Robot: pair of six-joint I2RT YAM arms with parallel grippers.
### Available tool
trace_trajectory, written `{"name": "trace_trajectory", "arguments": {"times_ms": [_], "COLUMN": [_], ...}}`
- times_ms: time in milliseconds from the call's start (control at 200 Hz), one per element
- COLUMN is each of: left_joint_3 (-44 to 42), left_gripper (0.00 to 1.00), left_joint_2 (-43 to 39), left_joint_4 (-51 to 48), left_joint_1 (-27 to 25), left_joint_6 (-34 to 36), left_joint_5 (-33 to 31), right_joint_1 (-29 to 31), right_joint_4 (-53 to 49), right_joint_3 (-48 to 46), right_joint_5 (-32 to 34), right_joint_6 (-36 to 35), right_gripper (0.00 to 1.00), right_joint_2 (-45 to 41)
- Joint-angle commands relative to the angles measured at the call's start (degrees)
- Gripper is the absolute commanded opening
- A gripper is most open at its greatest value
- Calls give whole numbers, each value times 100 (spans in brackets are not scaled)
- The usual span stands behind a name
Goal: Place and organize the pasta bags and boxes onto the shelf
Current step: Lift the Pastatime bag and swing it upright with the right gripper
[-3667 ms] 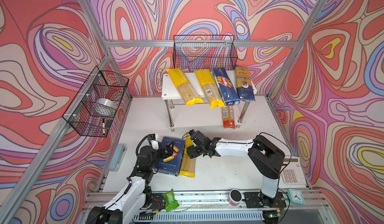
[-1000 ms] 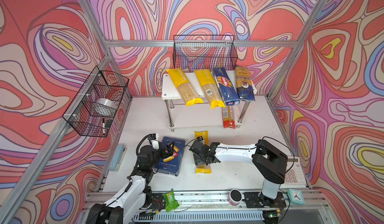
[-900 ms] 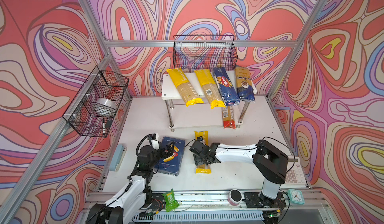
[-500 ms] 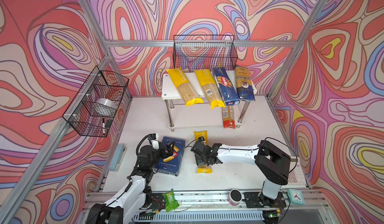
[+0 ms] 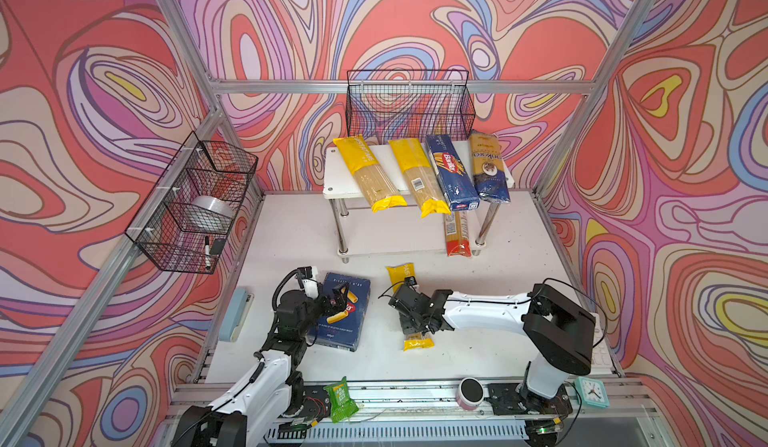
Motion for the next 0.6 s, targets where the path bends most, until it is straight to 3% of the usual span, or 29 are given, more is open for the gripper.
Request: {"name": "trace_trajectory", "arguments": {"times_ms": [0, 180, 471, 566, 596], "left_joint_3": [-15, -6, 26, 21, 21], "left_gripper": [100, 100, 100, 100, 100], "left_joint_2": [56, 87, 109, 100, 96], "left_joint_4": [164, 171, 141, 139, 134], "left_joint_1": [-45, -53, -63, -63, -56], "left_joint_6": [32, 36, 40, 31, 35], "left_joint_5": [161, 155, 165, 151, 151], "right_joint_1": [46, 42, 47, 40, 35], "right_joint_4": [-156, -197, 411, 702, 761], "right_joint_3": [-115, -186, -418, -480, -479], "right_joint_5": [-168, 135, 435, 494, 527], "right_joint_6": [-38, -144, -298, -421, -445], "right_gripper": [50, 44, 16, 0, 0], "right_joint_2": [126, -216, -789, -911, -939]}}
